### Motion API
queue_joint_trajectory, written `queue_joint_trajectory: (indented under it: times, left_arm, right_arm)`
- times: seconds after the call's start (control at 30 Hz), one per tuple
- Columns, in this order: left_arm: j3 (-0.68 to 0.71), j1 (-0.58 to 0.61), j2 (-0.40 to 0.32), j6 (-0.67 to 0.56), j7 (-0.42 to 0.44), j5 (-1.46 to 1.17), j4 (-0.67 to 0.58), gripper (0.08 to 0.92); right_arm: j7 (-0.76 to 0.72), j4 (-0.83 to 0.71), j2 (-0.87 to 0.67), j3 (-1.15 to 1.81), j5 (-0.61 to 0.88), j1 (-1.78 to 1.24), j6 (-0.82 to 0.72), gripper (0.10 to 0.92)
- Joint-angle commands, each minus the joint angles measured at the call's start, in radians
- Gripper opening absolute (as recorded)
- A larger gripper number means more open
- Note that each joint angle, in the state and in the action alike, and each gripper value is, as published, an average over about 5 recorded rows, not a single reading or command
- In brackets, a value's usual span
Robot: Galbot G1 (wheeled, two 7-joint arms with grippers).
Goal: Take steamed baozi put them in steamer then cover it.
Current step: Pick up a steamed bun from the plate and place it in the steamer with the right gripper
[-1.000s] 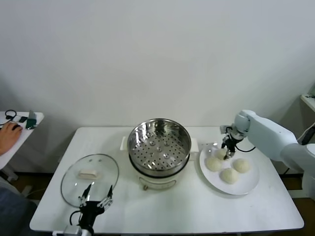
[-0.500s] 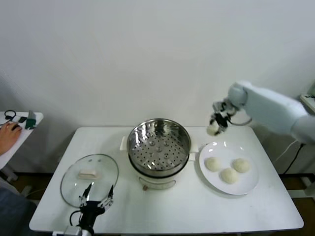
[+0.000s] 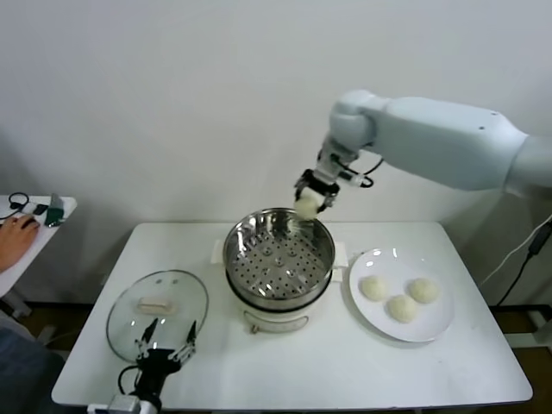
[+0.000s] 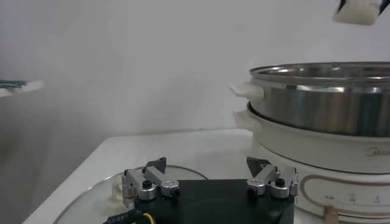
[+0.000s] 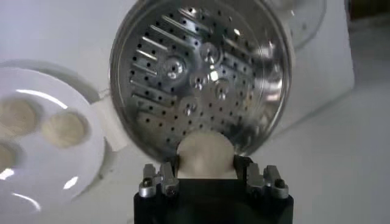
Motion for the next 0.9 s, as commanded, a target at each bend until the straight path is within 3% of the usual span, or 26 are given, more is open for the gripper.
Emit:
queue_joint_trajectory:
  times: [0.03,0.77,0.9]
  left_arm:
    - [-0.003,-0.001,0.002,0.0,0.0,-0.002,-0.005,0.823]
    - [-0.003,-0.022,0.0,0.004,-0.001,-0.003,0.015,0.823]
    - [-0.002,-0.02,-0.001,0.003,-0.001,-0.003,0.013,0.823]
  right_arm:
    - [0.078,-0.031,0.122,0.0,-0.259,-0.11,0.205,0.61]
    - [0.139,-0.425,0.242,0.165,-0.438,-0.353,0.307,0.613]
    - [0.138,-0.444,0.251,0.168,-0.408,-0.352,0.318,0.67]
